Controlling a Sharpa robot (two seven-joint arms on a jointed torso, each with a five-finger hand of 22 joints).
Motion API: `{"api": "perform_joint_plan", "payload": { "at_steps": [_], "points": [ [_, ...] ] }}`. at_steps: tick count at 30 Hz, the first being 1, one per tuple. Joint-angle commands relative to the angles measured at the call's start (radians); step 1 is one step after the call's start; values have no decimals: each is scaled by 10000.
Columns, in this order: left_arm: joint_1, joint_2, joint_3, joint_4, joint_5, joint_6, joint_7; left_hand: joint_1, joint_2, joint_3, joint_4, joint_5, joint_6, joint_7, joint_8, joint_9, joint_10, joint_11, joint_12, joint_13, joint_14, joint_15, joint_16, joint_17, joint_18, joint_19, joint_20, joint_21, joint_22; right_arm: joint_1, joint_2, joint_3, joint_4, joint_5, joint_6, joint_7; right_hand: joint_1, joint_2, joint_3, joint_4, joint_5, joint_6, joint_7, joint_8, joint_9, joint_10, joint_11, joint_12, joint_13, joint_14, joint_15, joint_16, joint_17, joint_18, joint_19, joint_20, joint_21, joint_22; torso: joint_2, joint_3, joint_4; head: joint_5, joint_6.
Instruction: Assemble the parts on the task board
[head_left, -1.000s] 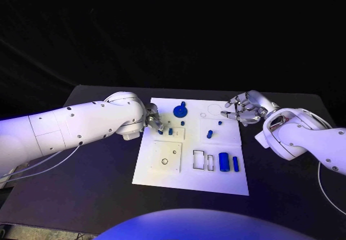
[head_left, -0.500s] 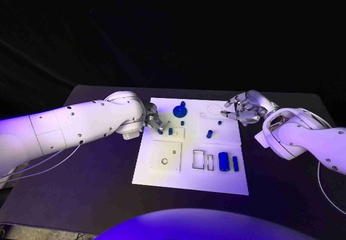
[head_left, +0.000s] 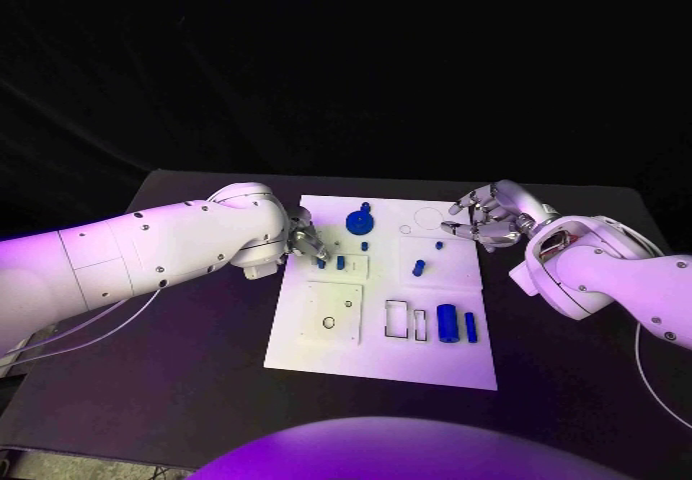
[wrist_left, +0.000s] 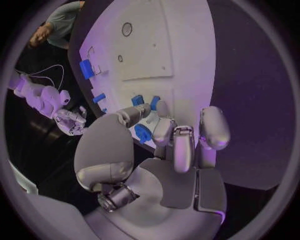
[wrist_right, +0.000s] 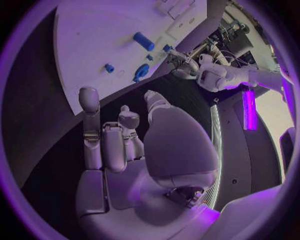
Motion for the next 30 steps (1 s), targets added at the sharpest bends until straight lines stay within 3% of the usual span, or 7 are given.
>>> {"api": "perform_joint_plan", "payload": {
  "at_steps": [1,9,12,16,19,24,30],
  "points": [
    [-19,30,-14,-26,109,198,-96,-80,26,-175,86,-100,13,47,-94,7,-9,-40,-53,12,1058,-52,36,2634,-155,14,-34,-60,1491,-6,-4,1,22,-102,51,62,61,-29,55,-11,33,-58,-7,24,10,-64,-13,-57,-9,222,-20,-35,-8,90,42,-15,-51,-9,-5,0,-4,1,-15],
    [-19,13,-15,-48,114,134,-115,-35,30,-607,412,-397,45,54,-208,38,-19,-30,-58,41,1058,-49,36,2634,-155,22,-31,-83,1494,-6,-16,1,26,-102,48,61,50,-35,52,-9,27,-62,-6,22,10,-66,-12,-59,-12,219,-19,-44,-19,92,38,-15,-69,-17,-2,-2,-1,-5,-12],
    [-19,-11,-3,-21,113,13,-100,-35,13,-1015,727,-575,73,70,-278,65,-26,-20,-64,55,1058,-40,36,2634,-156,31,-26,-95,1496,-6,-16,1,24,-102,47,62,50,-35,52,-9,27,-62,-6,22,10,-66,-12,-59,-12,219,-19,-44,-19,92,38,-15,-69,-17,-5,-7,-1,-3,-4],
    [-20,-92,28,64,109,-361,-14,356,154,-2239,1501,-506,56,86,-411,153,-49,-7,-82,70,1058,-39,36,2634,-154,50,-26,-125,1500,-6,-15,1,20,-102,43,67,50,-35,52,-9,27,-62,-6,22,10,-66,-12,-59,-12,219,-19,-44,-19,92,38,-15,-69,-17,-3,-11,-6,-17,7],
    [-19,-186,69,155,155,-833,145,453,161,-2539,1696,-520,-74,123,-464,183,-139,12,-161,-68,1058,-28,36,2634,-144,38,-24,-189,1486,-6,-9,1,13,-102,41,72,50,-35,52,-9,27,-62,-6,22,10,-66,-12,-59,-12,219,-19,-44,-19,92,38,-15,-69,-17,-9,-9,-5,-18,17],
    [-15,-307,151,275,440,-1603,482,391,195,-2897,1718,-511,-582,290,-544,185,-717,104,-662,-956,1058,52,36,2634,-122,-17,33,-361,1444,-6,4,1,3,-102,38,79,50,-35,52,-9,27,-62,-6,22,10,-66,-12,-59,-12,219,-19,-44,-19,92,38,-15,-69,-17,-18,0,2,-28,21],
    [-13,-422,208,364,1075,-2537,1258,485,238,-3430,1719,-30,-1312,497,-588,123,-1464,286,-1196,-1919,1058,204,36,2634,-67,-172,155,-746,1353,-7,8,1,-4,-102,32,83,31,-41,47,-7,20,-71,-4,18,10,-68,-9,-60,-16,218,-17,-46,-18,92,38,-14,-78,-19,-11,-5,2,-43,61]
  ]
}}
